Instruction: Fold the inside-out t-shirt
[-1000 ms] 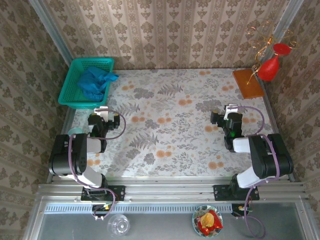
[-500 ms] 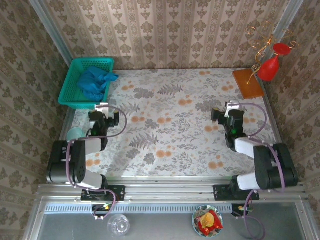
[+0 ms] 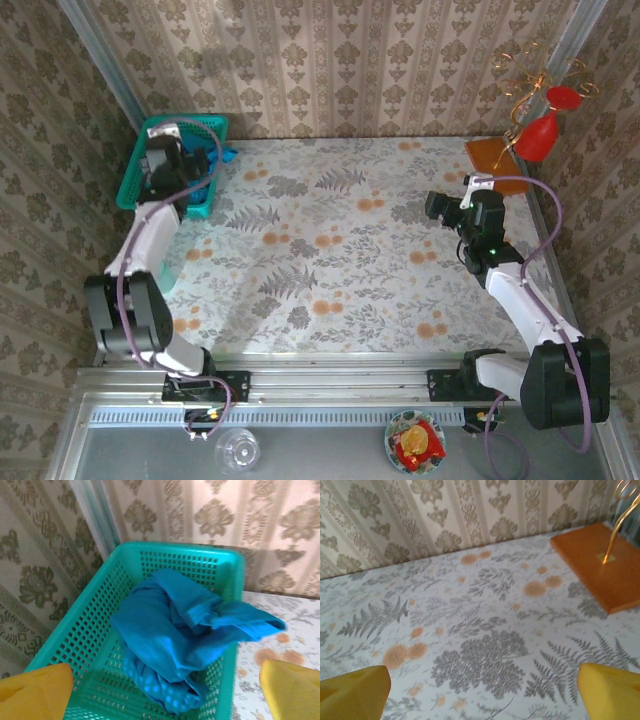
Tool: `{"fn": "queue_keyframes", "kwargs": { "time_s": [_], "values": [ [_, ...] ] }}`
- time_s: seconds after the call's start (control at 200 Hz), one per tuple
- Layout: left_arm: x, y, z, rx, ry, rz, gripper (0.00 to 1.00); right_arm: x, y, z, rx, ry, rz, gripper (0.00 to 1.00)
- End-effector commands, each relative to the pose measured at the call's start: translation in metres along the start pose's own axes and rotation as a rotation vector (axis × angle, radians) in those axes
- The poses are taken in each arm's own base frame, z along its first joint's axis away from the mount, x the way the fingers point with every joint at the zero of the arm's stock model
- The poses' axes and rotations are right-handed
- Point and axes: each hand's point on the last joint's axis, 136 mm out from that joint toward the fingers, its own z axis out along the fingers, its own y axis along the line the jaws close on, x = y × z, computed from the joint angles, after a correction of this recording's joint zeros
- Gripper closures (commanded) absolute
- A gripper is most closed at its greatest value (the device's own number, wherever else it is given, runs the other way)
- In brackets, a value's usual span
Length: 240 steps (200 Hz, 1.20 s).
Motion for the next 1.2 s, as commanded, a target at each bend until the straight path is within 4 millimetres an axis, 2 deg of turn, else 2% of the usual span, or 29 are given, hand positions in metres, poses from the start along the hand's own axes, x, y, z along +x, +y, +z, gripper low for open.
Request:
{"fn": "queue_keyframes", "kwargs": {
  "time_s": [0.0,0.205,0.39,0.485,0.575,0.67,0.74,0.855,0.95,1.075,1.195],
  "values": [
    [0.05,0.008,0.029,0.016,0.271,-0.058,0.06,0.01,0.013,-0.003,-0.063,0.085,0.045,0.03],
    [0.065,0.022,0.079,0.035,0.393,-0.177,0.1,0.015,0.02,-0.002,-0.095,0.109,0.045,0.03],
    [0.092,0.021,0.118,0.056,0.491,-0.227,0.14,0.021,0.023,-0.001,-0.113,0.13,0.046,0.04],
    [0.099,0.018,0.133,0.063,0.518,-0.23,0.17,0.024,0.024,-0.001,-0.123,0.139,0.048,0.04],
    [0.104,0.015,0.145,0.071,0.533,-0.238,0.28,0.025,0.025,0.0,-0.125,0.148,0.05,0.04],
    [0.101,0.012,0.149,0.083,0.531,-0.243,0.59,0.024,0.026,-0.002,-0.127,0.148,0.053,0.04],
    [0.087,0.013,0.144,0.09,0.491,-0.252,0.77,0.022,0.026,-0.004,-0.129,0.151,0.056,0.05],
    [0.04,0.01,0.123,0.129,0.377,-0.269,1.0,0.015,0.032,-0.012,-0.144,0.149,0.054,0.06],
    [-0.007,0.005,0.096,0.177,0.274,-0.268,1.0,0.006,0.035,-0.022,-0.152,0.138,0.05,0.06],
    [-0.072,-0.006,0.048,0.26,0.12,-0.261,1.0,-0.008,0.037,-0.037,-0.153,0.112,0.048,0.06],
    [-0.13,-0.036,-0.008,0.42,-0.018,-0.248,1.0,-0.025,0.038,-0.053,-0.156,0.078,0.048,0.06]
  ]
}}
